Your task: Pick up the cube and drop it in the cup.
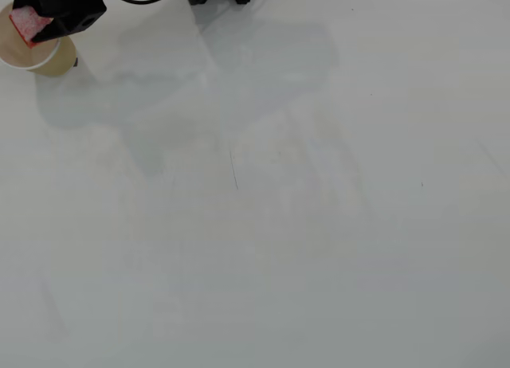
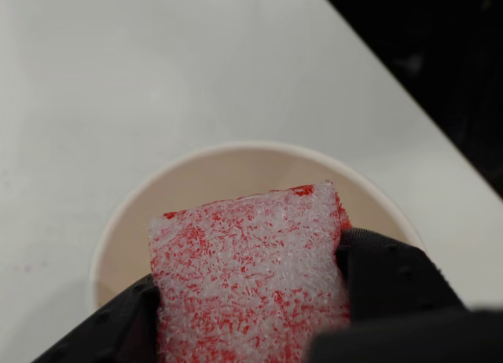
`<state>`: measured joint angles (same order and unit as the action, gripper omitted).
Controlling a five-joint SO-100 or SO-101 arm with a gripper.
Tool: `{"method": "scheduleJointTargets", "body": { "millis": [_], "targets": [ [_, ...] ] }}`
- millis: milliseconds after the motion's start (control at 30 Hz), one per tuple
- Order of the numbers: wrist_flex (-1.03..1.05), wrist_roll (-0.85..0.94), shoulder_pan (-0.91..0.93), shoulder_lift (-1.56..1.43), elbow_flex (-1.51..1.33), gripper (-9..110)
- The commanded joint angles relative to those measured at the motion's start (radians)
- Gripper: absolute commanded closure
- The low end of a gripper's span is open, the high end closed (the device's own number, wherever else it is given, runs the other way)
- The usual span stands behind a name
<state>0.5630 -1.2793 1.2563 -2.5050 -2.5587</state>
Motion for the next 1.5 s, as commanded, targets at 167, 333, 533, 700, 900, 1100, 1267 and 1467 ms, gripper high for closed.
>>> {"method": "scheduleJointTargets", "body": {
  "millis": [167, 333, 533, 700, 900, 1100, 1267, 1467],
  "targets": [
    [-0.006, 0.008, -0.002, -0.005, 0.114, 95],
    [-0.014, 0.008, -0.006, -0.005, 0.115, 91],
    [-0.009, 0.006, -0.015, -0.008, 0.107, 68],
    [-0.008, 0.005, -0.018, -0.014, 0.098, 62],
    [-0.014, 0.005, -0.018, -0.012, 0.097, 62],
    [-0.021, 0.005, -0.025, -0.012, 0.095, 63],
    [-0.074, 0.009, -0.032, -0.014, 0.095, 63],
    [-0.08, 0.017, -0.043, -0.015, 0.091, 81]
  ]
}}
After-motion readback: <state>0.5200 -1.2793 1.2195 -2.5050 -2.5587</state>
